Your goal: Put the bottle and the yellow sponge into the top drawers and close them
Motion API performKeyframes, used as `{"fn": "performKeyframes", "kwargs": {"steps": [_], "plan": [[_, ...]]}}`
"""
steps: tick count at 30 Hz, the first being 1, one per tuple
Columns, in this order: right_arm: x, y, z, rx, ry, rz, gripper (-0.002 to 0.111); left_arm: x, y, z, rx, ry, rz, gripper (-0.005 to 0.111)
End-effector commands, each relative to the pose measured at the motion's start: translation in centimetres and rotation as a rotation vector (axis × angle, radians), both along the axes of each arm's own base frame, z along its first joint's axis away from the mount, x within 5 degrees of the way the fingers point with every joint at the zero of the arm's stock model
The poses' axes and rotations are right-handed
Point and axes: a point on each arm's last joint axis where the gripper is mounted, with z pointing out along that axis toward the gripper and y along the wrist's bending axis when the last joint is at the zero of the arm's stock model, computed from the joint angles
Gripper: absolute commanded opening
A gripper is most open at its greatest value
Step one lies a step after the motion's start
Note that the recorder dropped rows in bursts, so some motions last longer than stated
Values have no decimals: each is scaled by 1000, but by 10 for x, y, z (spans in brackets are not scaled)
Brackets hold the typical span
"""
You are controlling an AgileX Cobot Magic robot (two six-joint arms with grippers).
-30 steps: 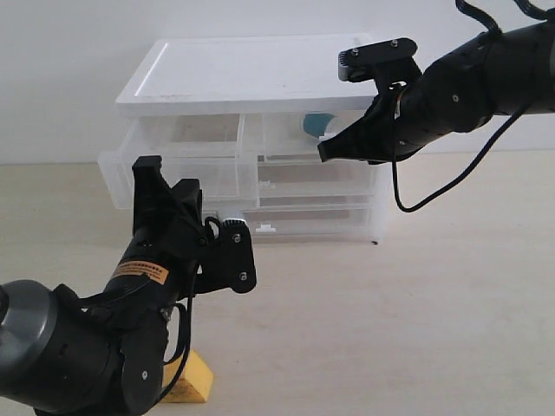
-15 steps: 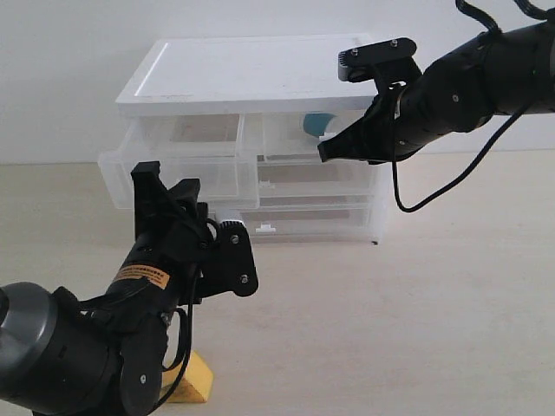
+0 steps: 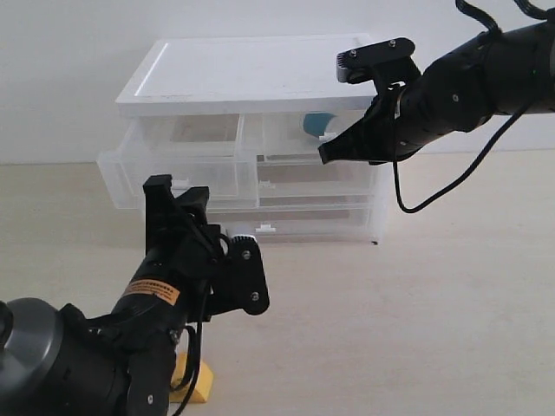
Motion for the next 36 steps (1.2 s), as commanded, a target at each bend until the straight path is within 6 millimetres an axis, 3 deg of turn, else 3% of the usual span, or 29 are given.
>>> {"fn": "performKeyframes", "kwargs": {"steps": [1, 4, 8, 13, 18, 25, 31, 36], "plan": [[3, 1, 2, 2, -26, 9, 0, -11, -5, -1, -26, 23, 13, 49], [2, 0, 2, 3, -15, 3, 5, -12, 3, -4, -43, 56, 114, 49], [-1, 0, -1, 3, 28, -13, 37, -20, 19, -13, -76, 102, 172, 49], [-14, 12, -3, 2, 129, 85, 38, -35, 41, 5, -422, 118, 221, 49], [-40, 18, 13, 63, 279, 222, 38, -54, 66, 22, -720, 129, 219, 49], [-66, 26, 16, 111, 461, 426, 38, -67, 80, 43, -914, 114, 171, 49], [-88, 36, -9, 271, 510, 585, 38, -74, 87, 51, -995, 109, 134, 45], [-107, 48, -38, 208, 443, 637, 38, -75, 86, 53, -1020, 117, 102, 35]]}}
